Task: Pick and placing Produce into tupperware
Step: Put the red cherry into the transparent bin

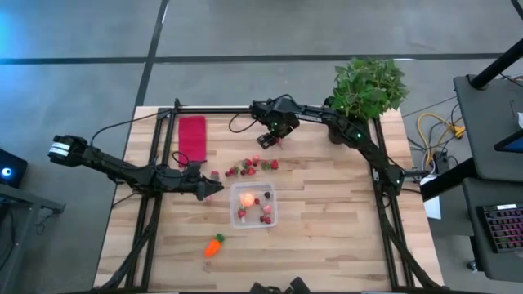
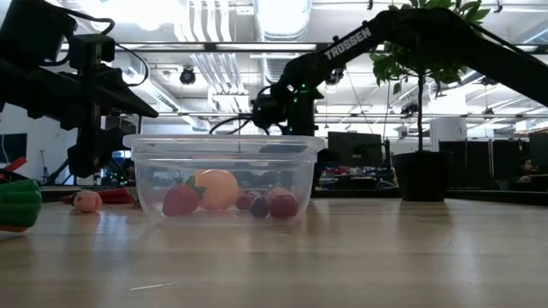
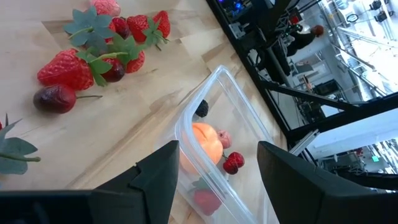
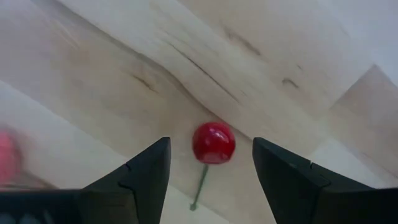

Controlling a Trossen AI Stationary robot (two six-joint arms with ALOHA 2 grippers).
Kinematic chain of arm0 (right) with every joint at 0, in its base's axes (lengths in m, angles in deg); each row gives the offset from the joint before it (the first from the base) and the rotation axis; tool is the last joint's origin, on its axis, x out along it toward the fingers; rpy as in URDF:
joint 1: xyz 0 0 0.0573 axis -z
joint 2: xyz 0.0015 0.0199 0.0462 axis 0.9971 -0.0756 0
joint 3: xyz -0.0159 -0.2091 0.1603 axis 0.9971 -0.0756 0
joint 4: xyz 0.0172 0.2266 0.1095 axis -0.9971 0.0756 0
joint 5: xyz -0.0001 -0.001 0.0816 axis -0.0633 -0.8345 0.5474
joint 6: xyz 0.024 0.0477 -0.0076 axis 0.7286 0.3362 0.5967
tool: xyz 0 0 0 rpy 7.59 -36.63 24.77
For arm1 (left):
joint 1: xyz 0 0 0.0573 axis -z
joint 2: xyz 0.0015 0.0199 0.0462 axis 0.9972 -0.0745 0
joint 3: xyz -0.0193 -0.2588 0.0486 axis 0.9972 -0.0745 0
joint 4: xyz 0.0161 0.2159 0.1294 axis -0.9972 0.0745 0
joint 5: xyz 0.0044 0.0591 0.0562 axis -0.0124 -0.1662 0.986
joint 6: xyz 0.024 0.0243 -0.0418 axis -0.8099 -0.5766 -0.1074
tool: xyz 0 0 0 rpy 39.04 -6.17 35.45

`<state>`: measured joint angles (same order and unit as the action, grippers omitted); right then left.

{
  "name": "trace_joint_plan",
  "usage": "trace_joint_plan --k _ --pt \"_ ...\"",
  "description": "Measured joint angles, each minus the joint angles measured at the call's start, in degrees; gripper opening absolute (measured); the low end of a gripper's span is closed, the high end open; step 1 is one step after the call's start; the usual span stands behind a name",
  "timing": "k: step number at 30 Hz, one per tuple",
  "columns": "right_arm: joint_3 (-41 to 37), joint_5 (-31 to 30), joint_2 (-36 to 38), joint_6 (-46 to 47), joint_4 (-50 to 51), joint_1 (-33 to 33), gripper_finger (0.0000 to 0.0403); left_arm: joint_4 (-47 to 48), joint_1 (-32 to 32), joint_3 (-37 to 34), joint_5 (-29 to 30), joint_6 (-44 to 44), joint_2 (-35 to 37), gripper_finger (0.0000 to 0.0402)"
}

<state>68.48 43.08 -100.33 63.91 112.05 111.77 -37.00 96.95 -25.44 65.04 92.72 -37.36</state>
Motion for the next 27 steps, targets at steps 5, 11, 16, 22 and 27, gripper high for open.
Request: trace_joint_plan --k 5,11,16,22,27 --pt "-0.3 0.0 0.0 -0.6 -0.1 0.1 0.0217 0.0 0.0 0.0 0.0 -0.5 0.0 0.0203" --pt "-0.2 0.0 0.0 -0.9 -0.1 0.1 0.0172 0.1 0.0 0.0 0.0 -0.5 0.0 0.0203" --pt "-0.2 -0.1 0.0 -1.0 -0.2 0.1 0.012 0.1 0.0 0.0 0.0 -0.5 0.0 0.0203" --pt "-0.2 -0.1 0.0 -1.0 -0.3 0.1 0.0078 0.1 0.0 0.0 0.1 -0.5 0.0 0.0203" --pt "-0.2 -0.1 0.2 -1.0 -0.3 -0.2 0.0069 0.1 0.0 0.0 0.1 -0.5 0.0 0.0203"
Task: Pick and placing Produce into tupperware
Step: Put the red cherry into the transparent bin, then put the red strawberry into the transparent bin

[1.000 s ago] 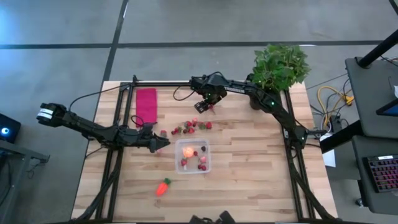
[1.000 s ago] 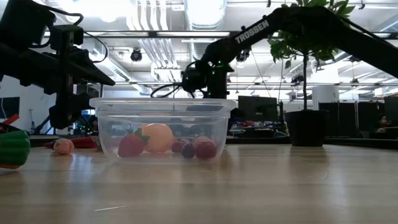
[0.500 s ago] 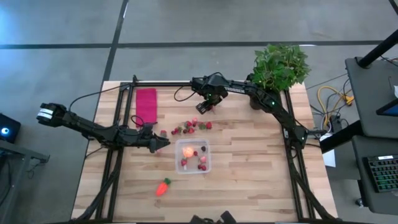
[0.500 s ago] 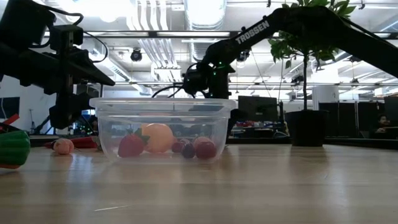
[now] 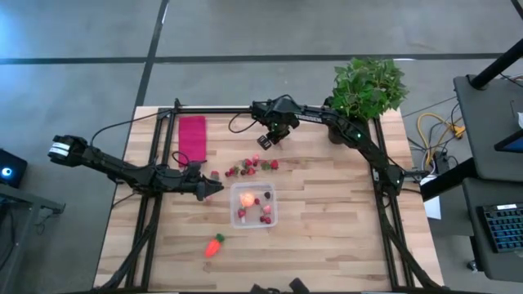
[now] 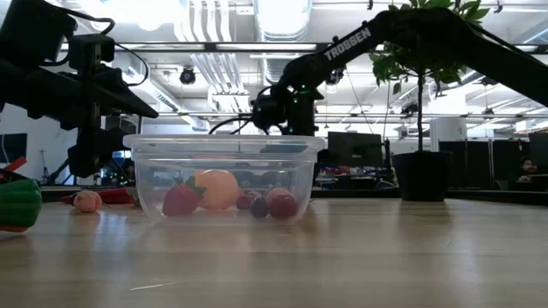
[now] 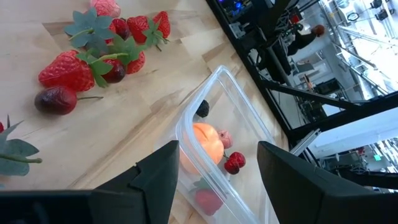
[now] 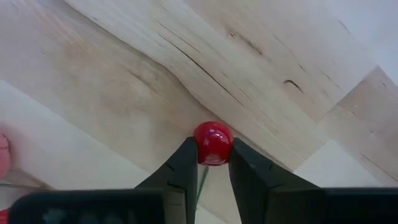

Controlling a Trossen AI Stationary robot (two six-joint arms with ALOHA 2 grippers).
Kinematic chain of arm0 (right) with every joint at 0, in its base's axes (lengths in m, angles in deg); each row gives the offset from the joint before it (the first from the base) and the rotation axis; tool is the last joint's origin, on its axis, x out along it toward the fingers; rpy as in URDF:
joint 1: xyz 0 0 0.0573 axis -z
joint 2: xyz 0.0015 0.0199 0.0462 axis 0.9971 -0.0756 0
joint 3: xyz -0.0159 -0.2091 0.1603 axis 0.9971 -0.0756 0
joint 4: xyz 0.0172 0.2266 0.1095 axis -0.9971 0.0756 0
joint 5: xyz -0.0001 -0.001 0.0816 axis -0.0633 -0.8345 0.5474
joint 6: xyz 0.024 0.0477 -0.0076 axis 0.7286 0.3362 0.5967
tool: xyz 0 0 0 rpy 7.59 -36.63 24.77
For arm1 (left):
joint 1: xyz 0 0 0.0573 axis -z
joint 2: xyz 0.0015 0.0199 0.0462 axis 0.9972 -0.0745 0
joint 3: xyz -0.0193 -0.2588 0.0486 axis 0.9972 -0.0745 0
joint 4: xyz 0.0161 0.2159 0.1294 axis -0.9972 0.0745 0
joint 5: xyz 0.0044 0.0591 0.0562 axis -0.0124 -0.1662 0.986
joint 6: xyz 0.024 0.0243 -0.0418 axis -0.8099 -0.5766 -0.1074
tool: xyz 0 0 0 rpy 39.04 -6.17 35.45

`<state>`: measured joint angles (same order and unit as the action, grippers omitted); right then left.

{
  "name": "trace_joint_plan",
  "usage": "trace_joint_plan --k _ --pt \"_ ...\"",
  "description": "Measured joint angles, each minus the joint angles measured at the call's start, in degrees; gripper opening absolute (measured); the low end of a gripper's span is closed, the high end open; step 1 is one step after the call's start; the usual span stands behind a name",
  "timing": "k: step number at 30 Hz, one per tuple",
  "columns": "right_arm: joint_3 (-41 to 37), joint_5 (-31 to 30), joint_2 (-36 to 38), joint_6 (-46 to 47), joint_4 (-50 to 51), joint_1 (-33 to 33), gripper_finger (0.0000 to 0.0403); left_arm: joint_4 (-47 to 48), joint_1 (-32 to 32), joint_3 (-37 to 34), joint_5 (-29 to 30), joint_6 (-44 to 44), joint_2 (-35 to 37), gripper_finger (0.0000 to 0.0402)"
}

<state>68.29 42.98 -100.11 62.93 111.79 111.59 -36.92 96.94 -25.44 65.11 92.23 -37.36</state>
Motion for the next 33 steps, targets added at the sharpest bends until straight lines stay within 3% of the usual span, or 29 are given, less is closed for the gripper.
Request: trace_joint_plan --k 6,15,22,28,33 --pt "0.0 3.0 4.3 -0.2 0.7 -2.2 0.0075 0.0 0.0 0.0 0.0 0.0 0.0 0.0203" --pt "0.0 19.6 18.3 0.0 1.4 -15.2 0.0079 0.0 0.0 0.0 1.3 0.0 0.0 0.0203" --pt "0.0 17.9 17.4 0.4 -0.4 -26.4 0.0109 -0.1 0.0 0.0 1.6 0.3 0.0 0.0203" --pt "-0.2 10.0 12.9 0.4 -1.9 -29.5 0.0158 -0.1 0.0 0.0 1.6 0.6 0.0 0.0203" --pt "-0.1 3.5 13.3 2.5 -0.4 -29.0 0.0219 -0.2 0.0 0.0 1.5 3.1 0.0 0.0203"
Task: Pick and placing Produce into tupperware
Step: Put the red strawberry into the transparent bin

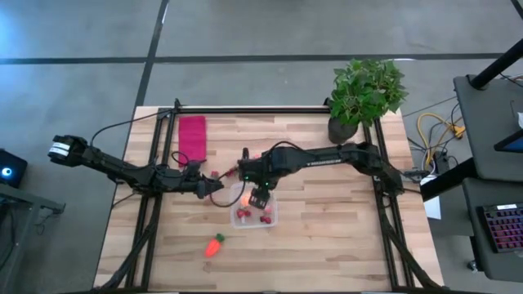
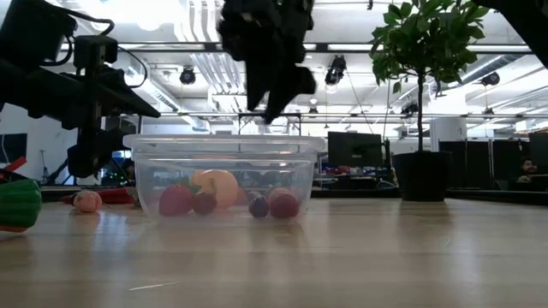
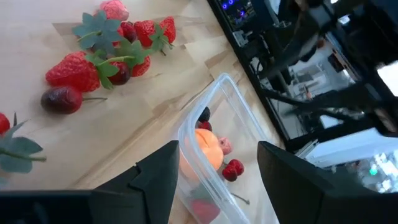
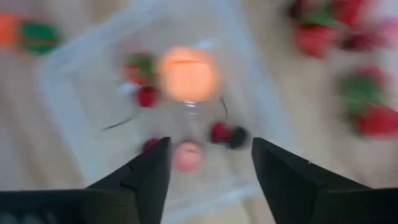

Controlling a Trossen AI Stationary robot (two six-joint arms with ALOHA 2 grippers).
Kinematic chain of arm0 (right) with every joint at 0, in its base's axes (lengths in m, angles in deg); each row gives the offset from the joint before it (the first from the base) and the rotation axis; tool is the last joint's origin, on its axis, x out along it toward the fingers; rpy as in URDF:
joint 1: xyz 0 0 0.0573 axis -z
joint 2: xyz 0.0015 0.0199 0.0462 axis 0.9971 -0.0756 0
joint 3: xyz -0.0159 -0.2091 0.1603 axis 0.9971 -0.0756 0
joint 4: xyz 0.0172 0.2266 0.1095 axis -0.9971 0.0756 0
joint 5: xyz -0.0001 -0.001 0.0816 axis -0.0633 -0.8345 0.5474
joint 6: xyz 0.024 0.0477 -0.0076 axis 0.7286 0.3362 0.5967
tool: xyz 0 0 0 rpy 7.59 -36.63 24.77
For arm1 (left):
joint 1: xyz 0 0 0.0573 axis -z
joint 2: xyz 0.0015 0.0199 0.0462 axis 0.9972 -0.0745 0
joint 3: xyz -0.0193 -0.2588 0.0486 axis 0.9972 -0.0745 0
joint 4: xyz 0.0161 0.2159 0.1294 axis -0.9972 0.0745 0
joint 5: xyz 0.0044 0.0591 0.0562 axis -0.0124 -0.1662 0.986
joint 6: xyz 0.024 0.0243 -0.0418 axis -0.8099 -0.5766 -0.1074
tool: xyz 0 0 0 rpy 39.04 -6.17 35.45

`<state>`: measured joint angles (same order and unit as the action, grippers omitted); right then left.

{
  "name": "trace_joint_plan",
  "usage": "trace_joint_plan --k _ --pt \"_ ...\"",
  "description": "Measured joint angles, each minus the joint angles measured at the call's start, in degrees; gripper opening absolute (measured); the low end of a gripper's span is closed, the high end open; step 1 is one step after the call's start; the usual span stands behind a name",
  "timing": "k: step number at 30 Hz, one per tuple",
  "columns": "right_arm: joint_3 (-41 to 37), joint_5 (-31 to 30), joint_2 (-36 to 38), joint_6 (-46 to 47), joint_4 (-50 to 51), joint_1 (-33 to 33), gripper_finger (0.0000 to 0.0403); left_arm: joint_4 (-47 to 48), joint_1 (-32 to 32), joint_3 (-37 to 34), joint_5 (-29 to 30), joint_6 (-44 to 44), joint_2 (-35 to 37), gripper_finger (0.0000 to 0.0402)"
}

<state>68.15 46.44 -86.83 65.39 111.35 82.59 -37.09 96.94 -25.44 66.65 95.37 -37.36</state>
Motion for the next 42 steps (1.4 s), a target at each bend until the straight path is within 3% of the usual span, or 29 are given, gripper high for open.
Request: trace_joint_plan --k 6,10,18,24,42 --pt "0.2 -9.1 3.5 7.7 9.7 6.9 0.0242 0.0 0.0 0.0 0.0 1.9 0.0 0.0203" --pt "-0.1 -9.9 2.1 6.4 11.0 11.9 0.0232 0.0 0.0 0.0 0.0 1.9 0.0 0.0203" --pt "-0.7 -11.8 -0.2 -9.6 10.7 12.5 0.0214 0.0 0.0 0.0 0.0 1.9 0.0 0.0203" --pt "-3.3 -9.5 -1.7 -18.4 8.9 12.6 0.0216 0.1 0.0 0.0 0.0 1.9 0.0 0.0203" --pt "-13.1 -9.3 -1.9 -35.4 -2.5 12.5 0.0216 0.1 0.0 0.0 -0.1 -1.5 0.0 0.0203"
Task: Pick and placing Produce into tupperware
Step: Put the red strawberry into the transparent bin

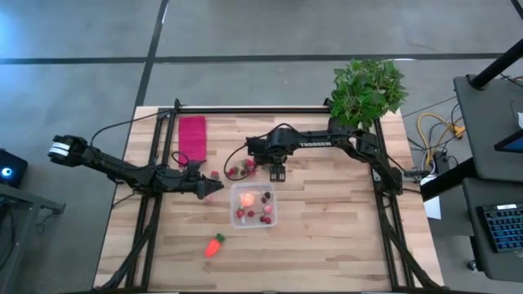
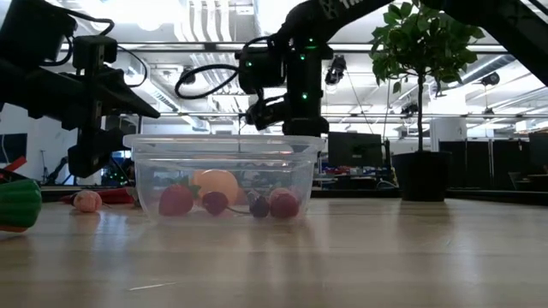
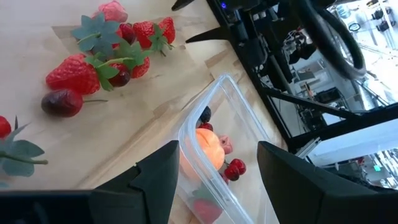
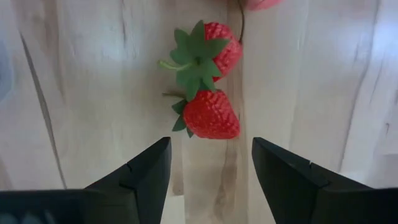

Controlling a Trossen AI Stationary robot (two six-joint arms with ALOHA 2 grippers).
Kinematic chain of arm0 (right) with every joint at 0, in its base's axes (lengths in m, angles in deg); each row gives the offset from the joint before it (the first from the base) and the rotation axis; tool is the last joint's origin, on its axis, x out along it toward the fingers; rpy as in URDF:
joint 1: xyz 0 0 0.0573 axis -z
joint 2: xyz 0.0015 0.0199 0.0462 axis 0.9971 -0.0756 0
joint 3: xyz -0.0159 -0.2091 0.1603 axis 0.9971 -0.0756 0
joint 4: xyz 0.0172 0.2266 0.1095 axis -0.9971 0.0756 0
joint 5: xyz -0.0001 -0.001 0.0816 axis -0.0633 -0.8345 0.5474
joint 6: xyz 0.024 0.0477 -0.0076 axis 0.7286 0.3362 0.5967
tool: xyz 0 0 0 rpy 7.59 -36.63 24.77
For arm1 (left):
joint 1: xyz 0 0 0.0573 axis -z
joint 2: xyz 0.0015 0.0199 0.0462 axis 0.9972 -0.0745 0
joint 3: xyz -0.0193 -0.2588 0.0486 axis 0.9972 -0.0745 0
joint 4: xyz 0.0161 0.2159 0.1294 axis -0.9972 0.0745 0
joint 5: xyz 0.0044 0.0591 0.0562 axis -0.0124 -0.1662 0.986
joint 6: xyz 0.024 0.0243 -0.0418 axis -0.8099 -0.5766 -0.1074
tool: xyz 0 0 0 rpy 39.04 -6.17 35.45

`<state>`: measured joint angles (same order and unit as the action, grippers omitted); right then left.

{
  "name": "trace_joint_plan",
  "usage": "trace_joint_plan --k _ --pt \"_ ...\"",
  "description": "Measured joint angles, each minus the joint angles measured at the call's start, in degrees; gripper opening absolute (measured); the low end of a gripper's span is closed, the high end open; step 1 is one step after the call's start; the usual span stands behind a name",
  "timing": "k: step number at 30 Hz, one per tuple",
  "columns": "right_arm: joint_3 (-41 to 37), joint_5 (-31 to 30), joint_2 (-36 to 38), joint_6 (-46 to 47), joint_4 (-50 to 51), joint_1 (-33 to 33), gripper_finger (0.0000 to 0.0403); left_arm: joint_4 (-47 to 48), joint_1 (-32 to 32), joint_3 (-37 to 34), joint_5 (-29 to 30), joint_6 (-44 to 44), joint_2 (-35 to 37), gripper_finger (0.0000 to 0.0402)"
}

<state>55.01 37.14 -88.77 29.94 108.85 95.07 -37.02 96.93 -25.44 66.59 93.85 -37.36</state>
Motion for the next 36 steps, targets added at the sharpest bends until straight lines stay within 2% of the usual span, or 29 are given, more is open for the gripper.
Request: trace_joint_plan --k 14,28,31,36 --pt "-4.2 0.3 -0.1 0.7 -6.8 0.1 0.0215 0.0 0.0 0.0 0.0 -0.1 0.0 0.0203" --pt "-4.9 -0.1 -1.5 3.5 -7.5 0.5 0.0213 0.0 0.0 0.0 0.0 -0.1 0.0 0.0203" --pt "-4.9 0.1 -1.8 3.5 -7.5 0.5 0.0202 0.0 0.0 0.0 0.0 -0.1 0.0 0.0203" --pt "-4.8 0.1 -1.8 3.5 -7.3 0.5 0.0161 0.0 0.0 0.0 0.0 -0.1 0.0 0.0203"
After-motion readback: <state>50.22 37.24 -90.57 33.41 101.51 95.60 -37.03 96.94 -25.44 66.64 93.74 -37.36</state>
